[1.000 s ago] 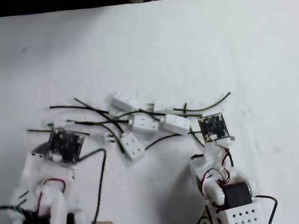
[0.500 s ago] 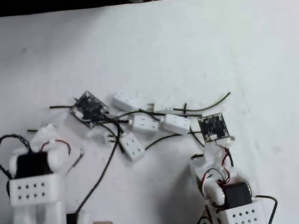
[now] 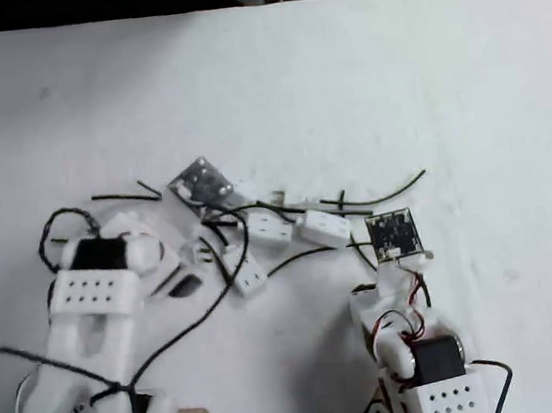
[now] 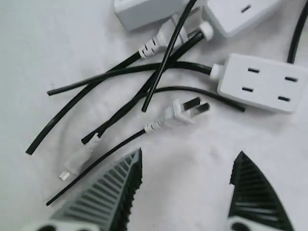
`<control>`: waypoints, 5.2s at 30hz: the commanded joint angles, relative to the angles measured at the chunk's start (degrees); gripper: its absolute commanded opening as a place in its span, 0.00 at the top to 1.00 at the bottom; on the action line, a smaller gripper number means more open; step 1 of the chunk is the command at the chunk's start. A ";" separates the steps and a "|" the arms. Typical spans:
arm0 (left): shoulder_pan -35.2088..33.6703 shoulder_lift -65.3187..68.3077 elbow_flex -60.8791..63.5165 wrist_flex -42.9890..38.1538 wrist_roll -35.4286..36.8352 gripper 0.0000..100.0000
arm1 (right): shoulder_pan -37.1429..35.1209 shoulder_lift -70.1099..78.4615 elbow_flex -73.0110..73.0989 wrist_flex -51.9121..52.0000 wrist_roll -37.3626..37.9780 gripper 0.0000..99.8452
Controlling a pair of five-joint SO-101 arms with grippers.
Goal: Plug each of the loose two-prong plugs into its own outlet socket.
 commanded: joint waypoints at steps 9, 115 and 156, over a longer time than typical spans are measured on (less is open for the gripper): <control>11.65 12.18 -2.81 -3.16 -11.87 0.70 | -0.40 -0.40 0.62 0.13 0.00 0.98; 16.84 25.45 -8.88 -1.76 5.63 0.92 | -0.48 -0.40 0.62 0.13 0.00 0.98; -2.15 -33.19 13.10 7.56 19.87 0.70 | -0.57 -0.40 0.62 0.13 -0.09 0.98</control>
